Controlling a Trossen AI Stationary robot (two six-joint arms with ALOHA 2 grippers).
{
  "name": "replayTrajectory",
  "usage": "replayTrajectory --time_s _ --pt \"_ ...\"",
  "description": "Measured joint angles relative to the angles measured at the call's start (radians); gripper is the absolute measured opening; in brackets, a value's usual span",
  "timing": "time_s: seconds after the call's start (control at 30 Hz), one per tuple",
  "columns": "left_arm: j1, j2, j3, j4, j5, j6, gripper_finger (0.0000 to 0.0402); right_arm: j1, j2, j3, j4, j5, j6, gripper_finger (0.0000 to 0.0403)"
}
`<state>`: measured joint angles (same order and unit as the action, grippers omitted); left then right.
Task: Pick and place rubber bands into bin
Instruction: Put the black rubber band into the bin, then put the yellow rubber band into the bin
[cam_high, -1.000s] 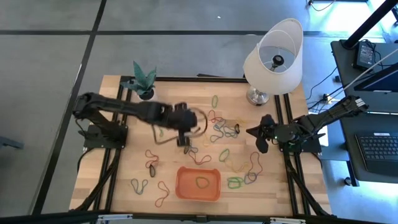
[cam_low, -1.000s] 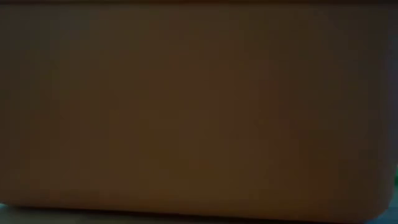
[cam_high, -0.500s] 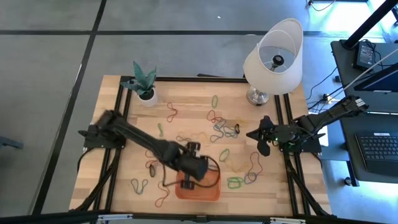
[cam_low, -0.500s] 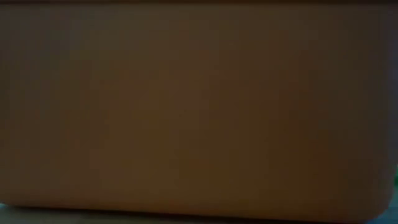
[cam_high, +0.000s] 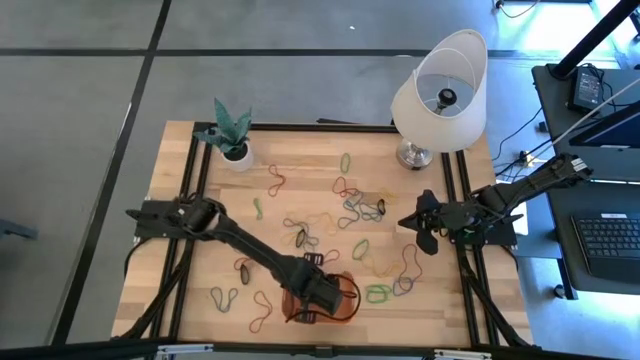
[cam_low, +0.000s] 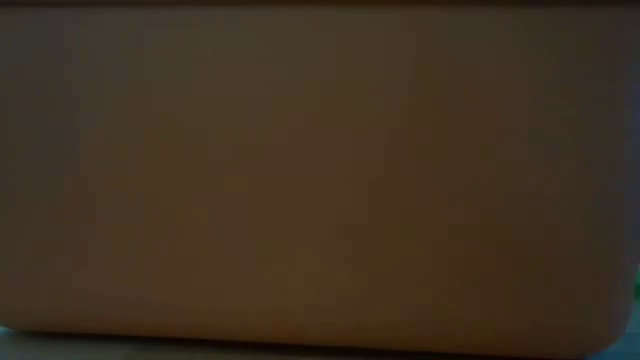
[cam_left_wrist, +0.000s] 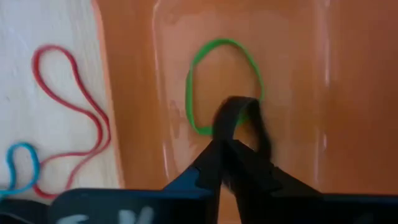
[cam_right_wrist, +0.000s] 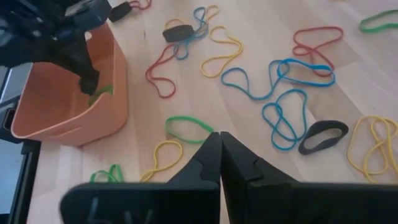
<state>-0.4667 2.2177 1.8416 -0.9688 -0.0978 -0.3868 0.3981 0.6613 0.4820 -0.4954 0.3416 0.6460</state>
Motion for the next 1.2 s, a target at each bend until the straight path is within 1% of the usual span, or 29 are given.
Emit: replayTrajectory --time_s 0.1,0.23,0.3,0.4,0.5,0.63,0.8,0.9,0.97,1.07,1.2 --pt "0.001 0.001 0.000 0.002 -0.005 -0.030 0.0063 0.000 0.000 0.000 -0.002 0.000 0.000 0.0003" --pt "0.006 -0.013 0.000 -0.003 -0.013 -0.025 0.0099 0.000 0.000 0.000 -0.007 0.000 0.000 0.0003" --pt "0.011 -0.036 0.001 -0.005 -0.013 -0.027 0.0110 0.000 0.000 0.000 -0.008 0.000 0.000 0.0003" --pt "0.028 -0.080 0.002 -0.025 -0.035 -0.092 0.0114 0.000 0.000 0.000 -0.009 0.000 0.000 0.0003" --pt "0.043 -0.140 0.002 -0.052 -0.069 -0.124 0.0106 0.000 0.000 0.000 -0.008 0.000 0.000 0.0003" --pt "0.051 -0.221 0.002 -0.087 -0.167 -0.116 0.0079 0.000 0.000 0.000 -0.006 0.000 0.000 0.0003" --pt "0.048 -0.302 -0.010 -0.143 -0.258 0.001 0.0014 0.000 0.000 0.000 0.000 0.000 0.043 0.0003" --pt "0.048 -0.362 -0.090 -0.145 -0.267 0.012 0.0004 0.000 0.003 0.000 0.007 -0.013 0.049 0.0003" --pt "0.047 -0.416 -0.185 -0.106 -0.264 0.008 0.0002 0.005 0.011 0.000 0.044 -0.032 0.027 0.0002" --pt "0.042 -0.528 -0.378 0.047 -0.244 -0.011 0.0002 0.021 0.039 0.004 0.118 -0.040 -0.003 0.0002" --pt "0.021 -0.712 -0.641 0.288 -0.260 -0.054 0.0002 0.027 0.137 0.072 0.117 -0.039 0.004 0.0001"
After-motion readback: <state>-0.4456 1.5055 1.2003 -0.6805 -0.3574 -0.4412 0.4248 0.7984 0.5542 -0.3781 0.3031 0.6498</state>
